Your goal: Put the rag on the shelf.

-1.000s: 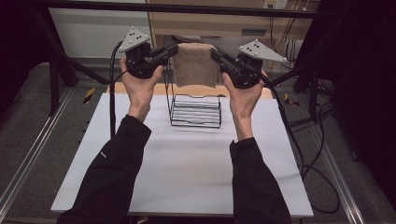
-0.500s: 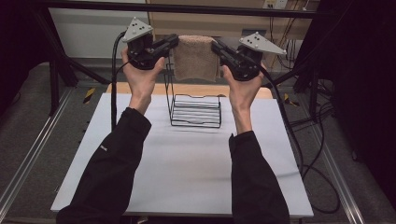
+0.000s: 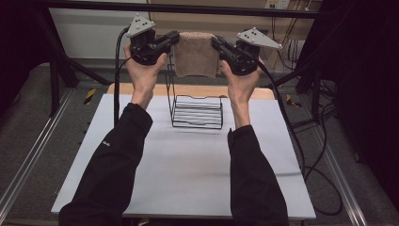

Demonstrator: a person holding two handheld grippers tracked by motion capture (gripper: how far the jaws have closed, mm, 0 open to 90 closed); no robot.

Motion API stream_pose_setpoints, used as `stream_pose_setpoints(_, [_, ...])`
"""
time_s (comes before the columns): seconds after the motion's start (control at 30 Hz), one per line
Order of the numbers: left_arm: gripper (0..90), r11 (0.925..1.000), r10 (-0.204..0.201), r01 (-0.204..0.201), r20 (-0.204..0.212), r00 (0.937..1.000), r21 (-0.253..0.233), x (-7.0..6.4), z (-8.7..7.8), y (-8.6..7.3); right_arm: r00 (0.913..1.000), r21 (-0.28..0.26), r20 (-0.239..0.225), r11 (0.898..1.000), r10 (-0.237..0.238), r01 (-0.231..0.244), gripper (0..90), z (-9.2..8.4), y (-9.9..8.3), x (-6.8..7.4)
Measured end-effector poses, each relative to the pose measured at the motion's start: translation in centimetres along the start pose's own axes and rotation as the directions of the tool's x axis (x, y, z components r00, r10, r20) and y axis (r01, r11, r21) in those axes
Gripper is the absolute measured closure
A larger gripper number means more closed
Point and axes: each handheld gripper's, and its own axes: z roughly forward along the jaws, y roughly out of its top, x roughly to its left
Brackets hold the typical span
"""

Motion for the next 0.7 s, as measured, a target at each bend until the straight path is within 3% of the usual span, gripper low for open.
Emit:
stream_pose_setpoints(0.2, [85.3, 1.0000, 0.004, -0.004, -0.006, 1.0000, 0.004, 0.5, 0.5, -0.3, 1.0000, 0.011, 0.007, 1.000, 0.000, 0.000, 85.0, 0.8, -0.2, -0.3])
stream_pose_setpoints(0.37, [85.3, 0.9994, 0.031, -0.031, -0.017, 0.9994, 0.016, 0.8, 1.2, -0.3, 1.0000, 0.018, 0.007, 1.000, -0.003, 0.003, 85.0, 1.5, -0.4, -0.8])
stream_pose_setpoints(0.7, [85.3, 0.9974, 0.053, -0.053, 0.004, 0.9986, 0.048, 1.0, 2.1, -1.4, 0.9998, 0.061, 0.017, 0.998, 0.004, -0.005, 85.1, 1.8, -1.5, -1.3])
